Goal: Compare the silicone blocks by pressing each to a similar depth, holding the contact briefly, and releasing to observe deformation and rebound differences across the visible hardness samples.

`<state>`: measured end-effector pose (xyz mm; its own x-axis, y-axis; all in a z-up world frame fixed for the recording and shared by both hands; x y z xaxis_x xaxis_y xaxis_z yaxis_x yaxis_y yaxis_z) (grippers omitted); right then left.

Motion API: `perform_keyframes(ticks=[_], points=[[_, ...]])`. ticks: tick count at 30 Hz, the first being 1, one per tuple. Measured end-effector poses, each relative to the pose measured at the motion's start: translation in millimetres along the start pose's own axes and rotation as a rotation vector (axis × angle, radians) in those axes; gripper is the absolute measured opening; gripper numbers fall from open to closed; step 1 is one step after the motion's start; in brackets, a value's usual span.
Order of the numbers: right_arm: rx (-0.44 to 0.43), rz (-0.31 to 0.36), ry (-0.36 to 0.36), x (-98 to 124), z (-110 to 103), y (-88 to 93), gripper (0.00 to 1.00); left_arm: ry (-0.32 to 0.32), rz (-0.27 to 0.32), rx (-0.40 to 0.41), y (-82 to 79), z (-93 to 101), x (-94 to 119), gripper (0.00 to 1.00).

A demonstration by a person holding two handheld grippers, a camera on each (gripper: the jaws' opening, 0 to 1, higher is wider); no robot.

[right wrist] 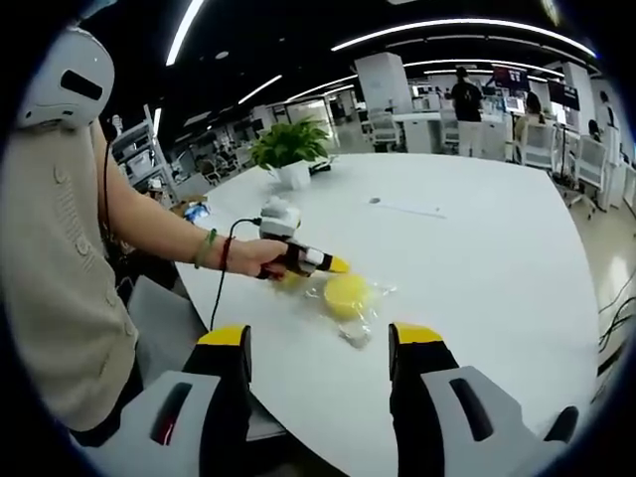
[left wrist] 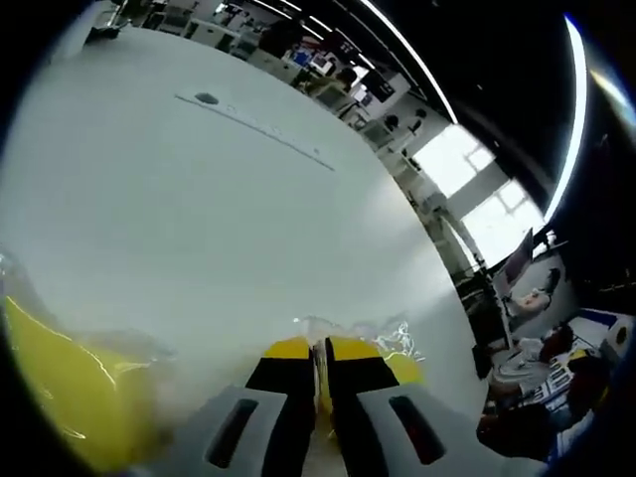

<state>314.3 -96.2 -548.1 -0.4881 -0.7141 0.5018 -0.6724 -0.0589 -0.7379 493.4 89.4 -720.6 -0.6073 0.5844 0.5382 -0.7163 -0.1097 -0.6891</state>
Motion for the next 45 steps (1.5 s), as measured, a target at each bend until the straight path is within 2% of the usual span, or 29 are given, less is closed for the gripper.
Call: perform_keyframes(ticks=[4,6,10,13,18,20,25,29,32,33,37,38,42,45], points=[[0.008,0.014,0.018,-0.1,3.6,2.7,0.5,-0.018,0.019,-0.017,-6.7,-6.1,4.0,0.15],[-0.004,0.014,0.02,-0.6,3.6,4.5,0.5,-0.028,0.013,-0.104,-11.3,-7.6,6.6,0.17],[0.0,0.02,0.021,-2.7,0.6,5.9,0.52,-0.036,0.036,-0.149,-23.0,-6.8,15.2,0.26],[0.004,0.027,0.03,-6.1,-1.9,6.9,0.52,-0.029,0.053,-0.221,-33.5,-1.6,29.1,0.26],[0.019,0.045,0.03,-13.4,-12.6,8.3,0.53,-0.031,0.107,-0.308,-51.0,7.3,67.9,0.3],[0.03,0.051,0.033,-16.9,-18.6,9.4,0.54,-0.026,0.117,-0.325,-54.2,8.9,77.8,0.31],[0.042,0.078,0.04,-26.6,-34.9,13.6,0.56,-0.003,0.154,-0.412,-61.5,15.6,123.3,0.34],[0.04,0.104,0.031,-35.4,-55.0,21.2,0.56,0.018,0.179,-0.44,-56.7,17.6,162.4,0.35],[0.038,0.121,0.066,-42.7,-64.1,28.8,0.58,0.023,0.19,-0.469,-49.3,16.2,191.7,0.36],[0.06,0.14,0.086,-43.8,-64.7,28.4,0.59,0.023,0.193,-0.475,-46.9,15.5,199.0,0.37],[0.057,0.192,0.133,-50.2,-77.5,36.1,0.58,0.019,0.206,-0.48,-31.6,9.1,237.1,0.39],[0.057,0.188,0.127,-51.5,-81.8,39.6,0.57,0.013,0.213,-0.485,-29.2,6.4,244.5,0.4],[0.033,0.191,0.144,-59.2,-93.3,50.4,0.58,0.012,0.255,-0.447,-16.3,0.2,276.9,0.45],[0.037,0.213,0.163,-64.5,-101.8,52.5,0.57,0.012,0.27,-0.433,-5.2,-3.3,293.4,0.48]])
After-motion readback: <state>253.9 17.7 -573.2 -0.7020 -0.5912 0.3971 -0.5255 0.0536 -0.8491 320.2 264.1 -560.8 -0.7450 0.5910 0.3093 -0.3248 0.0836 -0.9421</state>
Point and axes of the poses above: the point that each gripper's makers call its tool centre point, and the gripper's own axes: x roughly backward along the fingers, z roughly to its right, y roughly out of its underside, the point moved 2 cm from there along x, roughly backward along the fingers, and after that the axes turned 14 degrees about -x, right-handed, at the moved point
